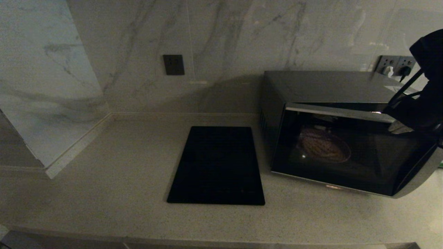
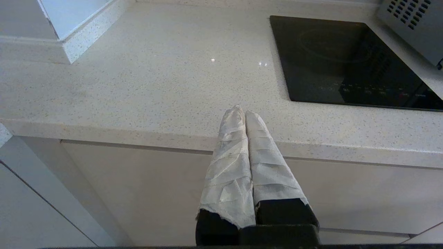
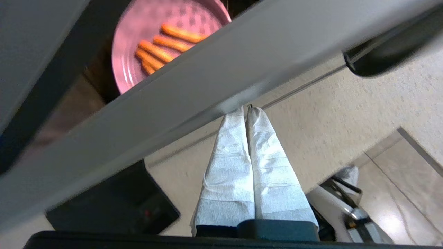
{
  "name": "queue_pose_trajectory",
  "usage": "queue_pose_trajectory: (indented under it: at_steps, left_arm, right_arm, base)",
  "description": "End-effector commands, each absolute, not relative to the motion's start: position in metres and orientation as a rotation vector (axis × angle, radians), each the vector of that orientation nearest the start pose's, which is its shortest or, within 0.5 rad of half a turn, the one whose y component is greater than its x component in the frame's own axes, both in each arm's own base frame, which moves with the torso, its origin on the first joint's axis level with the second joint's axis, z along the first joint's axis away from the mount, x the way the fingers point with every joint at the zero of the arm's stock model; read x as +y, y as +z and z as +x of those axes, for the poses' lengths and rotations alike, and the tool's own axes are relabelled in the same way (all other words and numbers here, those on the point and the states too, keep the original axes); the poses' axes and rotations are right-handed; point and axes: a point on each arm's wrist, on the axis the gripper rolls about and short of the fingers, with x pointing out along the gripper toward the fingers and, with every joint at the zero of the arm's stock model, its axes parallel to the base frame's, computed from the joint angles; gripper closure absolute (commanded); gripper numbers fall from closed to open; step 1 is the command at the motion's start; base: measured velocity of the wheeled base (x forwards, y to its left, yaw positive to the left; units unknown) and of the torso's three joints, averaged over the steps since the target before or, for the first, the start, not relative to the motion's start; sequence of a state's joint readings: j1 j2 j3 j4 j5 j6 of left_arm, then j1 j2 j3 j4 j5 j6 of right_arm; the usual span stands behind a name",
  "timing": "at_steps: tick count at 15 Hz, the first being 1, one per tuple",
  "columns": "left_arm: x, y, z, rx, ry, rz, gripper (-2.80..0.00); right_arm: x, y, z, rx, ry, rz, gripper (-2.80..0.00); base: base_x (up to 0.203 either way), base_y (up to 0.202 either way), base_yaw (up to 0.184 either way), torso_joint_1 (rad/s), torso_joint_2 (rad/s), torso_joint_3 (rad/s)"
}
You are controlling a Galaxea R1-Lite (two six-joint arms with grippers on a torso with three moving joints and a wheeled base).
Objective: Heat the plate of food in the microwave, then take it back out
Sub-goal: Close the microwave oven
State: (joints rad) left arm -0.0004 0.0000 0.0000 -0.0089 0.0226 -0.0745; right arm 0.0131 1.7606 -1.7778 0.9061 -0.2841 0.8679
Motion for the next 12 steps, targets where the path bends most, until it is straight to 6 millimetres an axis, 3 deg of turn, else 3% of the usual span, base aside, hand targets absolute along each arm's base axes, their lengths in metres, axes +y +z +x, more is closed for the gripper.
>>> queue_pose_trajectory:
  at_steps: [1,6,12]
  left_arm:
    - [0.001,0.076,-0.023,-0.010,0.023,-0.075,0.00]
    - [0.001,0.076,-0.023,-0.009,0.023,-0.075,0.00]
    - [0.001,0.076,-0.023,-0.010,0.023,-0.075,0.00]
  right_arm:
    - [-0.010,0.289,0.302,0.706,-0.630,0.693,0.00]
    - [-0.028,0.293,0.310,0.654,-0.576,0.778,0.00]
    - [-0.034,0.294,0.313,0.646,-0.523,0.822,0.00]
  base:
    - [0.000,0.000,0.000,0.000,0.00,0.000]
    - [0.000,0.000,0.000,0.000,0.00,0.000]
    - [0.000,0.000,0.000,0.000,0.00,0.000]
